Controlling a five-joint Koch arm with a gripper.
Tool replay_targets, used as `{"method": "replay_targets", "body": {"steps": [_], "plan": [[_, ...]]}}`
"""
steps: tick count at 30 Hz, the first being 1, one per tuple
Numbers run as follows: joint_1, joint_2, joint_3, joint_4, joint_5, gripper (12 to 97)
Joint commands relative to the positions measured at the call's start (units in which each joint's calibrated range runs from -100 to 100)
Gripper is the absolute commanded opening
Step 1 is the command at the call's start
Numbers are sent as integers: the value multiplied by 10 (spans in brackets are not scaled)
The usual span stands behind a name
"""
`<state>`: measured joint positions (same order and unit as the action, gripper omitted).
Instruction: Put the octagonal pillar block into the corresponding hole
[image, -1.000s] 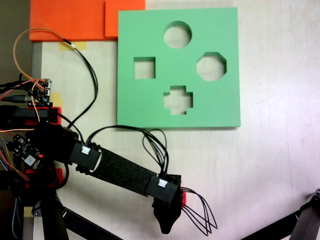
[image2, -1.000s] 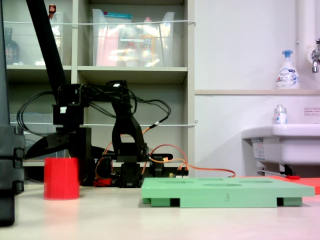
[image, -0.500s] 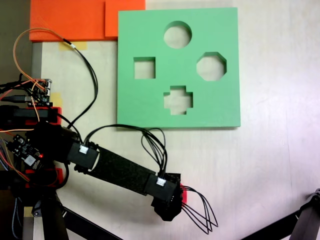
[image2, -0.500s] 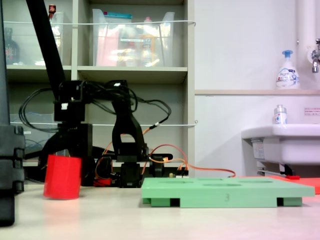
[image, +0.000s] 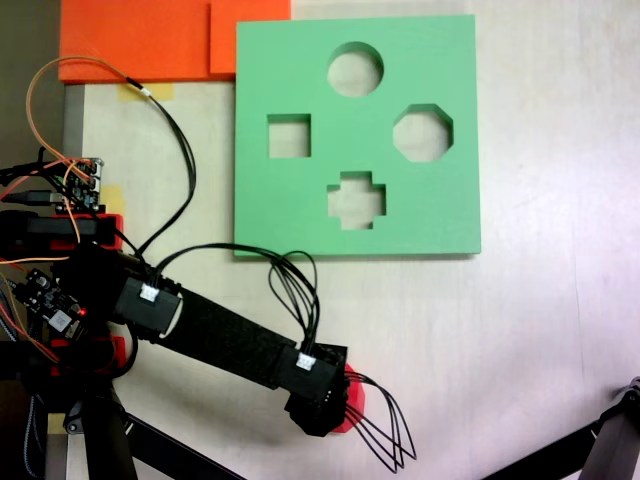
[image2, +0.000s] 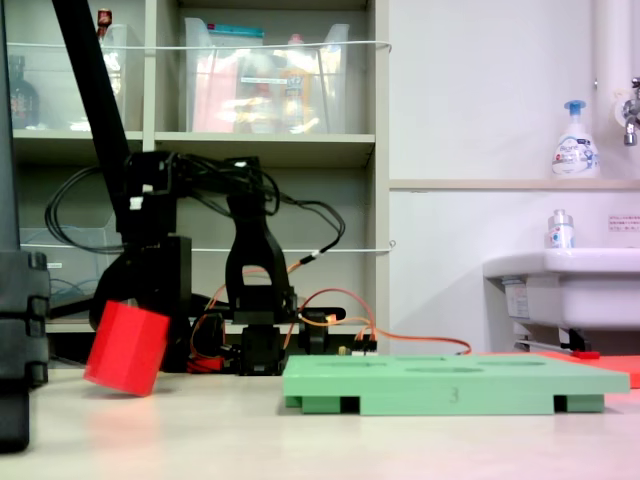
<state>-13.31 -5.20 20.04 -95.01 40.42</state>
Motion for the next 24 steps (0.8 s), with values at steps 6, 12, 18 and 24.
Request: {"method": "replay_targets", "body": {"steps": [6, 12, 18, 24], "plan": [[4, -241, 3, -50, 35, 268], [39, -426, 7, -50, 81, 266], [120, -511, 5, -50, 168, 268], [203, -431, 7, -50, 253, 268]]}}
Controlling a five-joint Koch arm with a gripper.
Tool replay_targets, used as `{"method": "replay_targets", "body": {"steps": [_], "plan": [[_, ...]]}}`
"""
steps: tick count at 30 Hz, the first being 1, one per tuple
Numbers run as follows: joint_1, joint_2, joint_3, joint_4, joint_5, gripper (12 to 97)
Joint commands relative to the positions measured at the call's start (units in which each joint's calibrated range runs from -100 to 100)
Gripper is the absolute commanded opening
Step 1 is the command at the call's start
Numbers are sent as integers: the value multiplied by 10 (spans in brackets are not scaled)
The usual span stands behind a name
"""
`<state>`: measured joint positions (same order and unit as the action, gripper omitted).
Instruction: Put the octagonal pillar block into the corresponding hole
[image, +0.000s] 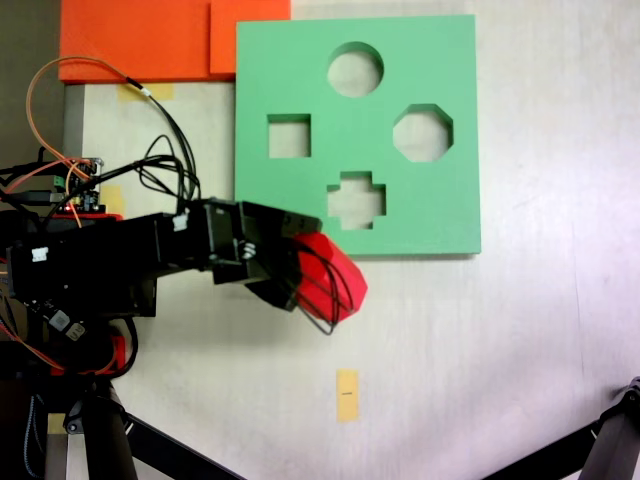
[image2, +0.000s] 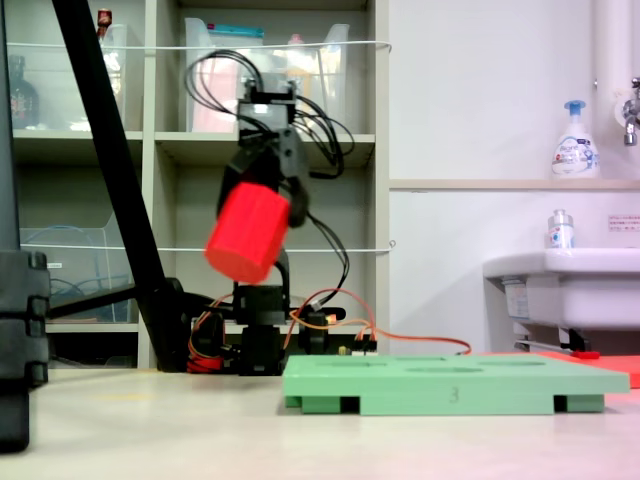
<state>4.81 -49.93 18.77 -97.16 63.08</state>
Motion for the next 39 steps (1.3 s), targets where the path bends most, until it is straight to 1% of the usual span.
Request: {"method": "replay_targets", "body": {"steps": [1, 5, 16, 26, 39], "plan": [[30, 29, 20, -28, 34, 268], [53, 79, 20, -13, 57, 266], [82, 184, 24, 237, 126, 266], [110, 321, 77, 363, 182, 268], [126, 474, 205, 389, 205, 268]]}}
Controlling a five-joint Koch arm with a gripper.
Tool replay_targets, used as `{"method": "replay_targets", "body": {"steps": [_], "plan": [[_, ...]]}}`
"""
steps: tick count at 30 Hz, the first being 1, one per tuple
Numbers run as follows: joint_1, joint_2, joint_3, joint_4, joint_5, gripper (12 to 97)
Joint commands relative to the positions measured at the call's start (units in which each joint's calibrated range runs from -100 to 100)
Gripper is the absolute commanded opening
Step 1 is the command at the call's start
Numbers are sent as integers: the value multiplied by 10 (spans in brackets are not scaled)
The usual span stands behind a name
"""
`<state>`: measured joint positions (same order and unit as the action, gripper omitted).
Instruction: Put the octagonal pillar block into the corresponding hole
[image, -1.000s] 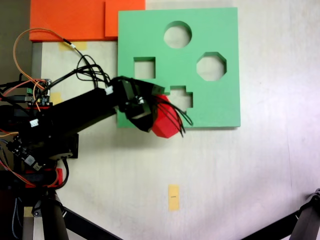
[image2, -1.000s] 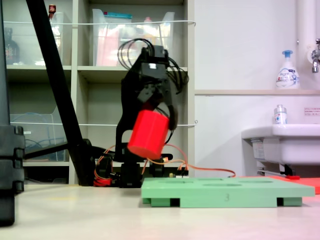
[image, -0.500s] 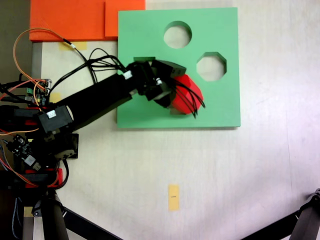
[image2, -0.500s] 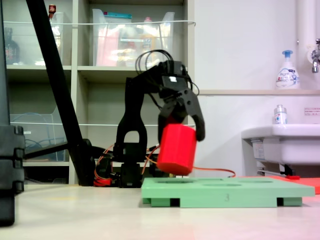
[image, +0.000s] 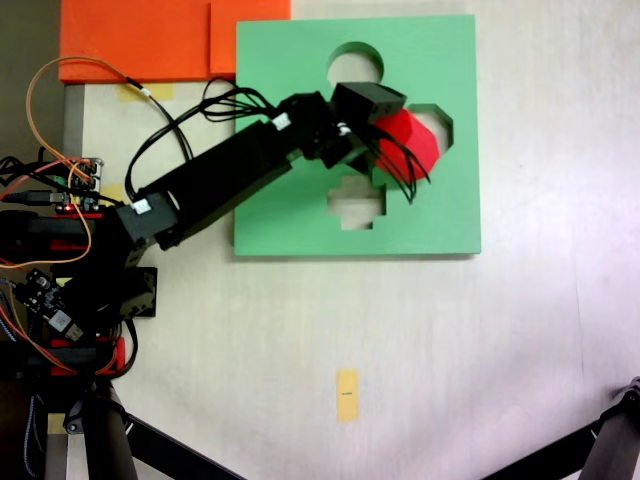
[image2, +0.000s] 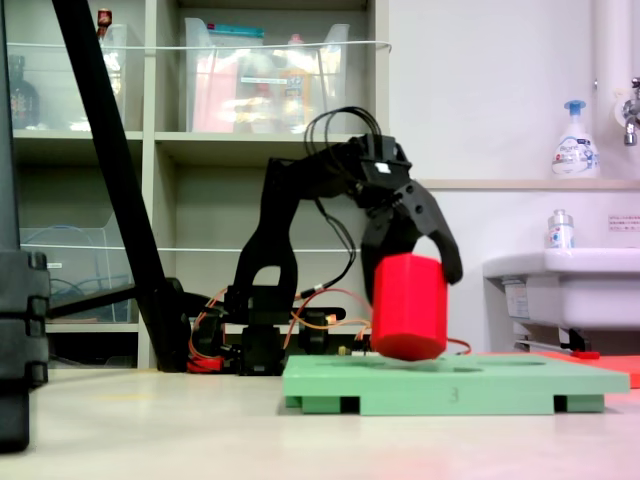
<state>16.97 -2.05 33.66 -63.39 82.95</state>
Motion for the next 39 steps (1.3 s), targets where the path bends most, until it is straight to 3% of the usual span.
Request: {"method": "replay_targets", "body": {"steps": [1, 39], "plan": [[5, 11, 70, 51, 6, 268], [16, 106, 136, 39, -42, 269]]}}
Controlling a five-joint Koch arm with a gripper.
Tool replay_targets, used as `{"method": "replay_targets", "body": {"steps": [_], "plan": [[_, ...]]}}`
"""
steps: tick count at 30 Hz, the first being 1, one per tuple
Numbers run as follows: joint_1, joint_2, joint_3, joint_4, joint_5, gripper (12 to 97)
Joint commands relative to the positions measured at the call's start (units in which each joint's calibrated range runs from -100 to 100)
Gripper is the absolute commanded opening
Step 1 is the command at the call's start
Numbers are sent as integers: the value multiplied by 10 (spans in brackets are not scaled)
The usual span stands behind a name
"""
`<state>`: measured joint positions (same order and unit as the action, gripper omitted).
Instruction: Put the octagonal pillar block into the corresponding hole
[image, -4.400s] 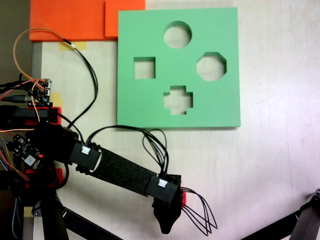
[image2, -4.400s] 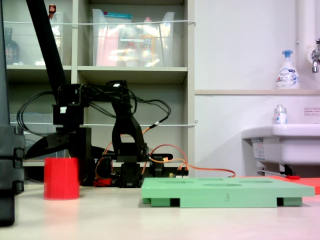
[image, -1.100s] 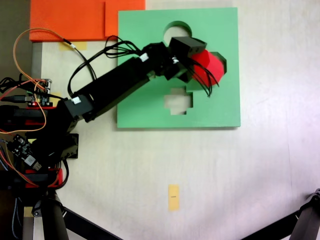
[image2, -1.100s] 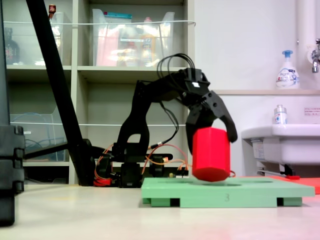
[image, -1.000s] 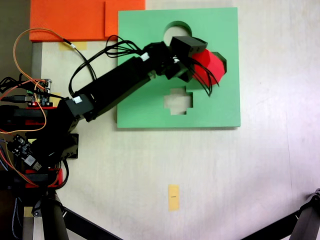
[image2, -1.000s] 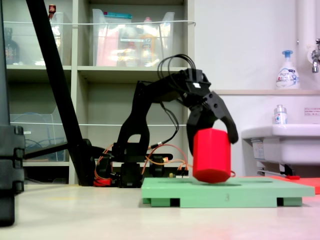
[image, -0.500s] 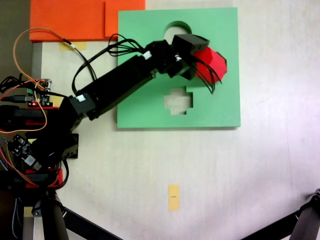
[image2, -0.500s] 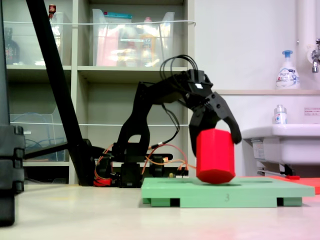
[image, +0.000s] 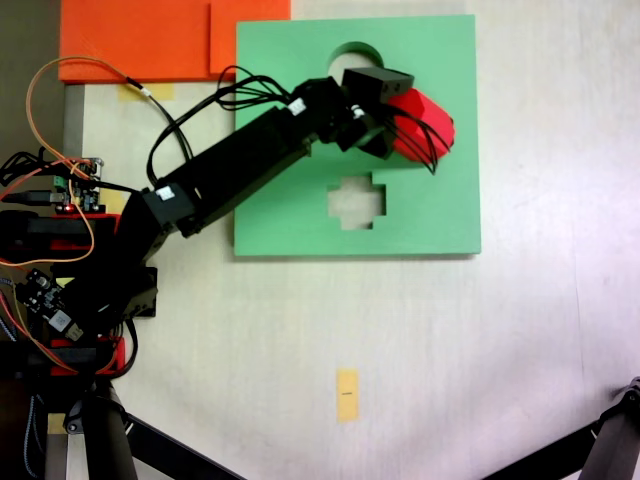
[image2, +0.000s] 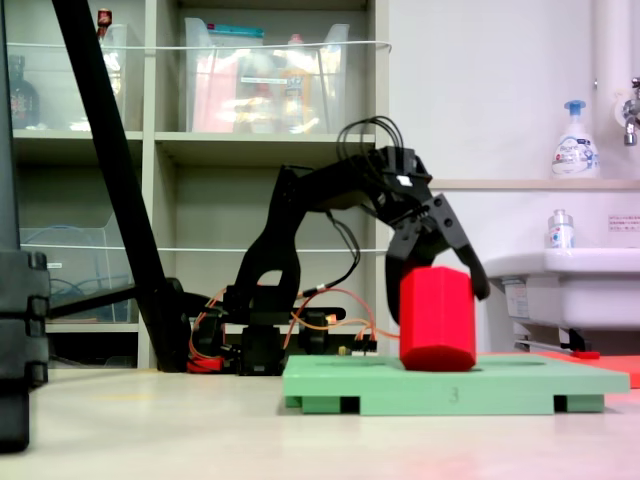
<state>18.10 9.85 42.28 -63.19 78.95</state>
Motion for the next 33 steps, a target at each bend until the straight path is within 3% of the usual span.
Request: {"method": "replay_targets", "body": {"steps": [1, 33], "plan": [[6, -13, 50, 36, -2, 269], [0, 97, 82, 30, -18, 270]]}}
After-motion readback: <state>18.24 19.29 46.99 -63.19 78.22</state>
